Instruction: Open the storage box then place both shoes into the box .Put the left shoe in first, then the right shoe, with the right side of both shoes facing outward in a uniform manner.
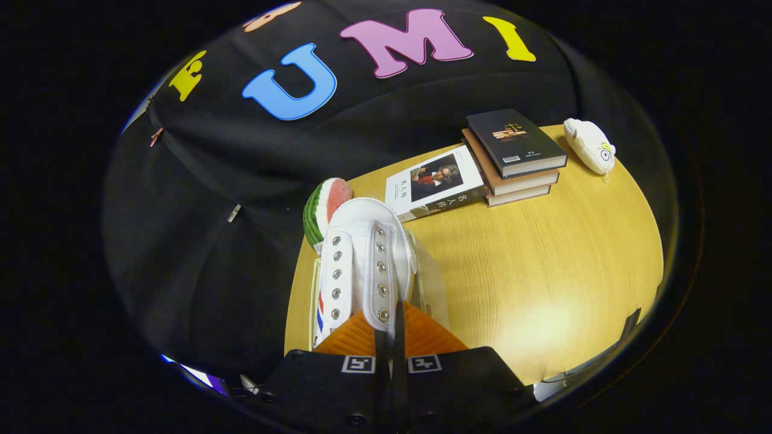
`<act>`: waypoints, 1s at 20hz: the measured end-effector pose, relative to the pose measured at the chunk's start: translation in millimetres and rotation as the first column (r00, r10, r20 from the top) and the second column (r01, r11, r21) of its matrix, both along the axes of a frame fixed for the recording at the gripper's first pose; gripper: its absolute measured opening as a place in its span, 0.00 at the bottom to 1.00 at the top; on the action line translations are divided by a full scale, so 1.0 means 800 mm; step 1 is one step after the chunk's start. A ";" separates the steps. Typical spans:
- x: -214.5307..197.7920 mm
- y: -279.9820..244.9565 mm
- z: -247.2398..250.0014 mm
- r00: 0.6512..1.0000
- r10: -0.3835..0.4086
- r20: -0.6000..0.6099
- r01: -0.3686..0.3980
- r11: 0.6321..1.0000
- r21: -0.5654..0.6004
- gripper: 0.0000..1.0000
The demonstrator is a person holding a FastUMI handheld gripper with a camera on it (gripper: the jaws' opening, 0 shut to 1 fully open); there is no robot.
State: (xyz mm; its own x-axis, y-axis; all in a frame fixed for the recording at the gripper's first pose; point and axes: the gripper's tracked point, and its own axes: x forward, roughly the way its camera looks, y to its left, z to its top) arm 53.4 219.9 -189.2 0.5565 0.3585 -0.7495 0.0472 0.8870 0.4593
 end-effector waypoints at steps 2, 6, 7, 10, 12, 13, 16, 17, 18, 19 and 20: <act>-0.003 0.012 -0.007 1.000 -0.003 -0.010 0.003 1.000 -0.019 0.05; -0.011 0.024 -0.022 0.999 0.023 -0.026 -0.024 0.997 -0.074 0.05; -0.017 0.031 -0.025 0.999 0.042 -0.032 -0.044 0.997 -0.069 0.05; -0.006 0.049 0.003 0.999 0.032 0.034 -0.032 0.999 0.008 0.53; 0.010 0.022 0.023 0.993 0.038 0.113 -0.031 0.998 -0.062 0.89; 0.008 0.012 0.035 0.987 0.050 0.155 -0.031 0.992 -0.120 0.99; 0.018 -0.036 0.094 0.945 0.066 0.320 0.017 0.968 -0.251 0.99; 0.020 -0.049 0.119 0.925 0.057 0.377 0.047 0.964 -0.260 0.99; 0.022 -0.063 0.143 0.903 0.042 0.427 0.078 0.963 -0.260 0.99; 0.022 -0.081 0.165 0.878 0.023 0.477 0.113 0.960 -0.255 0.99; 0.027 -0.099 0.185 0.855 0.001 0.518 0.149 0.957 -0.248 0.98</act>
State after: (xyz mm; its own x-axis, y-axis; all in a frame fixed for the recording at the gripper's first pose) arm 74.7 140.3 -41.6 0.9014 0.1266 -0.4140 -0.0553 0.9821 0.1801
